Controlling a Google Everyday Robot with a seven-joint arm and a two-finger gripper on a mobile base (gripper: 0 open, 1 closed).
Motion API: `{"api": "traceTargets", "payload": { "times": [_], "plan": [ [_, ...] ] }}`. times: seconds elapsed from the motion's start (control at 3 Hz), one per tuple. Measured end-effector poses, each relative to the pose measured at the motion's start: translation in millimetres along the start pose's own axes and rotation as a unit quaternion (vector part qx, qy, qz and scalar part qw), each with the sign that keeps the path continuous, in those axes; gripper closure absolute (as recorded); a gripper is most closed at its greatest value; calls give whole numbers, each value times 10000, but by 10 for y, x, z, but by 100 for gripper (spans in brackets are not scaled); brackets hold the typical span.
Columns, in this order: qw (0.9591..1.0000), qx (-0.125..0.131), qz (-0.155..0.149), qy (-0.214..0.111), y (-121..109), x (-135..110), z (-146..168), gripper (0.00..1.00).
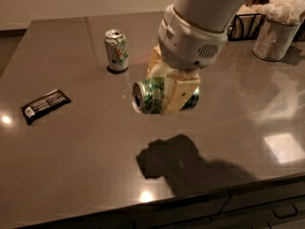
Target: Pick green can
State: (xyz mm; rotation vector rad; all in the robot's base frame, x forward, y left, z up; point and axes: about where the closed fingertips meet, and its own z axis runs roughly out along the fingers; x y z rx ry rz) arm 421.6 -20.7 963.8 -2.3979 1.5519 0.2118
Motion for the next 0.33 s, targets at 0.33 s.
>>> {"api": "traceTargets", "payload": {
  "times": [0.33],
  "plan": [
    [9999, 148, -27, -21, -49, -40, -59, 100]
  ]
}}
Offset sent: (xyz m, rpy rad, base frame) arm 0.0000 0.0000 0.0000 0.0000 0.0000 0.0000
